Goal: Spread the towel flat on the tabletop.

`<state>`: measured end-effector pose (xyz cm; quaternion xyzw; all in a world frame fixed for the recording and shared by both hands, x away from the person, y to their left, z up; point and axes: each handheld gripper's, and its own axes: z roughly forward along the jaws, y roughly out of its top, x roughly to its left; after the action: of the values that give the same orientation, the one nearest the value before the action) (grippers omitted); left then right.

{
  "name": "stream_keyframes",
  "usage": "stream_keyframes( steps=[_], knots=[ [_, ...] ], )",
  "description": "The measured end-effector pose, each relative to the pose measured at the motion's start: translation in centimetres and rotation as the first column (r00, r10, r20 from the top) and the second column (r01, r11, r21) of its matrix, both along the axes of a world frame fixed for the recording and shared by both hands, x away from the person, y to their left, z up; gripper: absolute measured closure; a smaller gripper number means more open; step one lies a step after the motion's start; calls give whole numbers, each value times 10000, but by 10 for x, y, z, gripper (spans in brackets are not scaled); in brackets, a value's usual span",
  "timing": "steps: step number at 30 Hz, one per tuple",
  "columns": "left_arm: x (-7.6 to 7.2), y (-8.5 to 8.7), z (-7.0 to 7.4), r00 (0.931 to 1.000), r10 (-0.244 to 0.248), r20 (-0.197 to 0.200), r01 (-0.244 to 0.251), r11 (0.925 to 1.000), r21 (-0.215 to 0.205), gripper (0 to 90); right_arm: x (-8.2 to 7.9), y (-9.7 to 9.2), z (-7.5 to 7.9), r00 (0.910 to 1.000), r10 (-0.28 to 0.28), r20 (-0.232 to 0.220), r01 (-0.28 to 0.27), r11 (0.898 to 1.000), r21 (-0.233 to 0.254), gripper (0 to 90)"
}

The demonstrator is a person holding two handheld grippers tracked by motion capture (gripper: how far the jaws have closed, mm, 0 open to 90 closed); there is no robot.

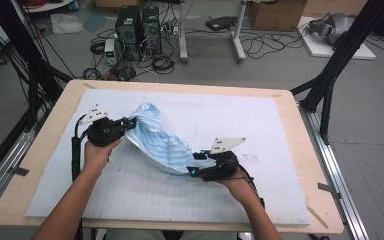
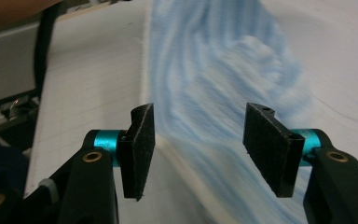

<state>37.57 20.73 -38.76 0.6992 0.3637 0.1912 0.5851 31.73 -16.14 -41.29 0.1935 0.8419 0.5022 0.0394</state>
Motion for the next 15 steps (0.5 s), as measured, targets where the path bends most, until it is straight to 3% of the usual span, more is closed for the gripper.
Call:
stream_keyframes(
  steps=[2, 4, 5, 7, 9, 12, 14, 15],
  knots=[
    [5, -5, 2, 10000, -19, -46, 19, 10000, -6, 840, -1, 12, 0, 9994, 88, 325, -77, 9994, -341, 435],
    [10, -10, 4, 10000, 42, -33, -42, 10000, -84, 840, 1, 23, -3, 9983, -8, 587, 67, 9950, -999, 470],
    [12, -12, 5, 10000, 54, -59, -55, 9999, -89, 840, 3, 28, -5, 9975, -3, 709, 95, 9914, -1302, 534],
    [15, -15, 5, 9999, 108, -83, -109, 9999, -115, 840, 7, 32, -8, 9964, 11, 848, 136, 9850, -1722, 780],
    [18, -17, 6, 9999, 114, -113, -116, 9998, -179, 840, 11, 29, -8, 9962, -204, 852, 337, 9870, -1571, 882],
    [21, -19, 4, 9998, 173, -85, -174, 9997, -189, 839, 17, 17, -4, 9928, -958, 724, 1033, 9886, -1094, 886],
    [23, -19, 3, 9997, 249, 10, -249, 9995, -175, 819, 21, 8, -2, 9853, -1586, 633, 1635, 9831, -825, 887],
    [24, -20, 2, 9992, 408, 51, -407, 9990, -201, 755, 23, 3, -1, 9794, -1923, 616, 1966, 9778, -730, 887]
  ],
)
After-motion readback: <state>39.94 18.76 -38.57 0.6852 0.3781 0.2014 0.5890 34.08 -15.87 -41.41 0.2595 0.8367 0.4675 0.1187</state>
